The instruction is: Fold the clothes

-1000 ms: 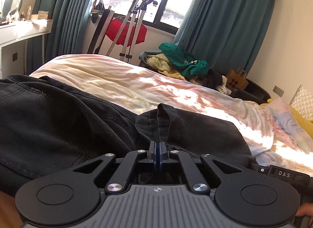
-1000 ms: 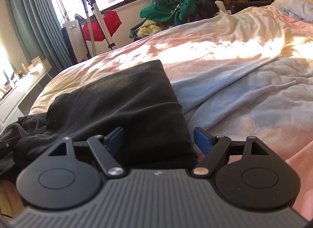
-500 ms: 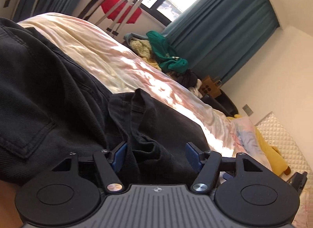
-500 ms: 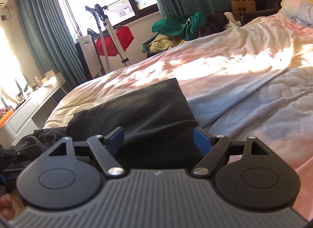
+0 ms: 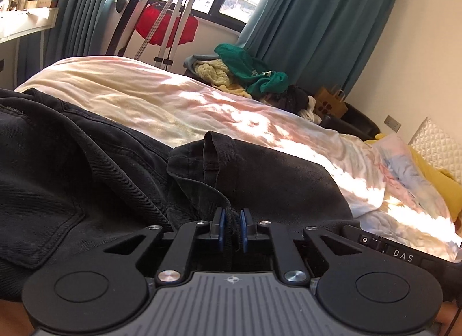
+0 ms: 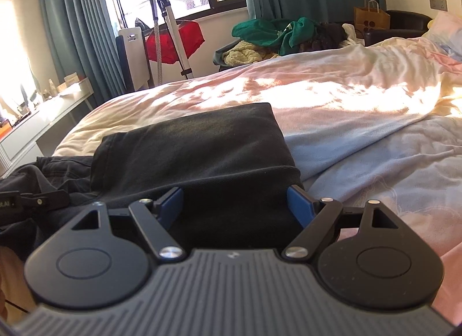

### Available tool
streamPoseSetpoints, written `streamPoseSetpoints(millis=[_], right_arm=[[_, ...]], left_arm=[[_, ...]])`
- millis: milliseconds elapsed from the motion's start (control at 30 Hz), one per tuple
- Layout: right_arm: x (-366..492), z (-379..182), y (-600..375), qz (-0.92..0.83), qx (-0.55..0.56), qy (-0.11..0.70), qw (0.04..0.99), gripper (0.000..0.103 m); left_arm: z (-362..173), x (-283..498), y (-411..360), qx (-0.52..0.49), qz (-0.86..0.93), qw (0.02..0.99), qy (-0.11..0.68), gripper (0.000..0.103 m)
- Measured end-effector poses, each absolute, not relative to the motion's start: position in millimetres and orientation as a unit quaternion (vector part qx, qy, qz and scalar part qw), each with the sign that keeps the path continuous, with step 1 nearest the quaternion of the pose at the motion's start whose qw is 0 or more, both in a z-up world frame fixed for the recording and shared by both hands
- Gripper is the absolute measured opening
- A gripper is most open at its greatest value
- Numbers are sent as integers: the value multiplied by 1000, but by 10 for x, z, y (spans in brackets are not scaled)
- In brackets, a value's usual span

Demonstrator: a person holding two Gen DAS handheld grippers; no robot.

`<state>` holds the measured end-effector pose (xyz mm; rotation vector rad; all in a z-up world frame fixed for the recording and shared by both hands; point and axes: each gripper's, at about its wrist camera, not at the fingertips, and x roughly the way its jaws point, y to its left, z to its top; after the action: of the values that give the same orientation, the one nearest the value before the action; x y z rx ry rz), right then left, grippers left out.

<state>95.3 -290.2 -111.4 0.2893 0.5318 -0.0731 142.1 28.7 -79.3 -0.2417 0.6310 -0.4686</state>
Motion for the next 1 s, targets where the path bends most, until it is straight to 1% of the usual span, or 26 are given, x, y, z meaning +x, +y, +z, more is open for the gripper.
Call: streamPoseSetpoints(millis=[200, 267, 433, 567, 633, 667, 733, 767, 800, 833, 867, 900, 967, 1000], right_arm=[[892, -991, -2893, -11, 143, 221, 965, 80], [901, -970, -2878, -5, 137, 215, 967, 80], [1068, -1157, -2845, -2, 130, 265, 955, 81], [1070, -1177, -2823, -4, 125, 264, 956, 82], [1066, -1173, -2843, -4, 133, 264, 955, 82], [1064, -1171, -2853, -4, 137, 264, 955, 82], [1058, -1165, -2865, -4, 140, 263, 955, 81], [1053, -1159, -2868, -4, 141, 263, 954, 81], [1044, -1149, -2870, -3, 142, 263, 954, 81], [1030, -1135, -2871, -2, 144, 263, 954, 81], [1013, -1124, -2874, -1, 146, 262, 954, 82], [994, -1114, -2881, 0, 149, 262, 954, 82], [954, -1092, -2900, 3, 158, 261, 952, 81], [936, -1080, -2911, 4, 163, 260, 952, 81]], left_arm=[[-508, 1187, 439, -138, -221, 928, 267, 7], [-570, 1218, 467, -138, -208, 925, 285, 7], [-778, 1327, 518, -135, -174, 916, 334, 8], [-831, 1337, 508, -120, -175, 921, 326, 10], [-827, 1304, 541, -123, -168, 924, 320, 18], [-825, 1286, 558, -124, -165, 926, 318, 23], [-780, 1217, 623, -133, -163, 927, 312, 28], [-755, 1181, 657, -137, -162, 927, 309, 34], [-708, 1135, 697, -136, -156, 928, 309, 47], [-656, 1087, 739, -134, -147, 930, 310, 54], [-605, 1039, 780, -132, -139, 931, 311, 66], [-558, 999, 862, -138, -130, 930, 314, 76], [-467, 921, 1044, -154, -110, 928, 321, 83], [-421, 882, 1134, -162, -100, 926, 325, 85]])
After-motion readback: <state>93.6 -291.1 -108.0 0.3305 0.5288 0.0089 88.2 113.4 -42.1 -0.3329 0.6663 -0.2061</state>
